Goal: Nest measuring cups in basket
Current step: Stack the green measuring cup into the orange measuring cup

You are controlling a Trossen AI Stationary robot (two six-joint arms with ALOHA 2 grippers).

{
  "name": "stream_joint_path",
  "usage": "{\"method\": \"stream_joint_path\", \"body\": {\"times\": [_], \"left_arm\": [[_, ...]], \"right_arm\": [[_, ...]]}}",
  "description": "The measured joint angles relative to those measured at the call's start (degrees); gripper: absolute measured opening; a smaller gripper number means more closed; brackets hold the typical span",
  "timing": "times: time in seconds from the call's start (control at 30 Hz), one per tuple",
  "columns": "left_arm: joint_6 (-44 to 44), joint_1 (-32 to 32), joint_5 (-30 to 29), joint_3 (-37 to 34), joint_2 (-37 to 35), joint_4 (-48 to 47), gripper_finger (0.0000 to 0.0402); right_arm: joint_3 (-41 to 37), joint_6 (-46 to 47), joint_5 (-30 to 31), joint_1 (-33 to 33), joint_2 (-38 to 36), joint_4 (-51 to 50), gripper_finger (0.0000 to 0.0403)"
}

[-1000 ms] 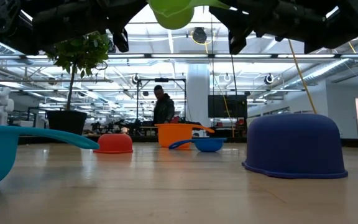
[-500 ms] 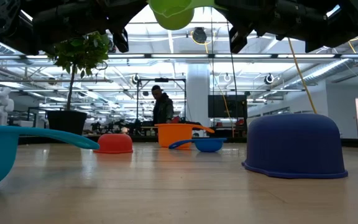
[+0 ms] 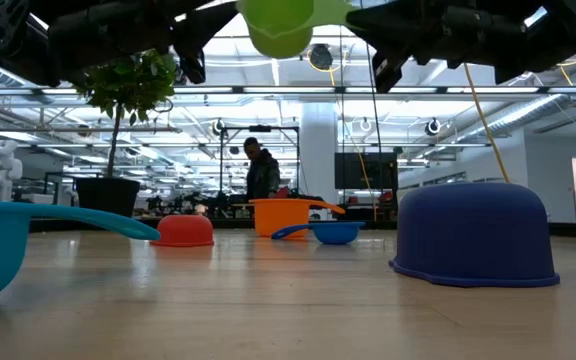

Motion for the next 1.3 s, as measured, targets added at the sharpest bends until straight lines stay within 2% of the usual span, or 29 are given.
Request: {"method": "stream_joint_path", "body": {"times": [0.17,0.27,0.43,0.53,0.67,0.87,1.07,1.23,1.3], "left_arm": [[0.4,0.4,-1.6,0.0,-2.1,-2.8,0.0179],[0.8,1.1,-3.9,0.0,-5.4,-9.0,0.0197],[2.4,1.3,-10.7,0.0,-13.4,-22.5,0.0202],[2.4,0.6,-15.0,0.0,-17.7,-30.8,0.0202],[2.4,-0.8,-18.9,0.0,-21.2,-36.9,0.0202],[3.4,-1.9,-20.5,0.0,-22.8,-36.8,0.0202],[3.4,-2.1,-20.6,0.0,-23.3,-36.9,0.0202],[3.3,-3.1,-20.6,0.0,-23.3,-36.9,0.0202],[3.3,-3.4,-20.6,0.0,-23.3,-36.8,0.0202]], "right_arm": [[0.0,1.5,-0.5,-3.2,-2.1,-2.0,0.0001],[0.0,3.5,-0.4,-5.9,-2.5,-2.3,0.0001],[0.0,7.4,-7.2,-10.5,-2.5,-4.4,0.0],[0.0,8.3,-8.9,-13.3,-2.5,-6.6,0.0],[0.3,9.3,-11.8,-17.7,-1.1,-6.6,0.0],[4.3,13.3,-22.8,-22.3,6.6,-6.8,0.0],[12.8,14.2,-38.0,-24.3,16.2,-9.8,0.0],[17.4,16.1,-44.6,-26.7,21.2,-11.7,0.0],[18.4,16.5,-44.8,-27.8,22.5,-12.4,0.0]]}}
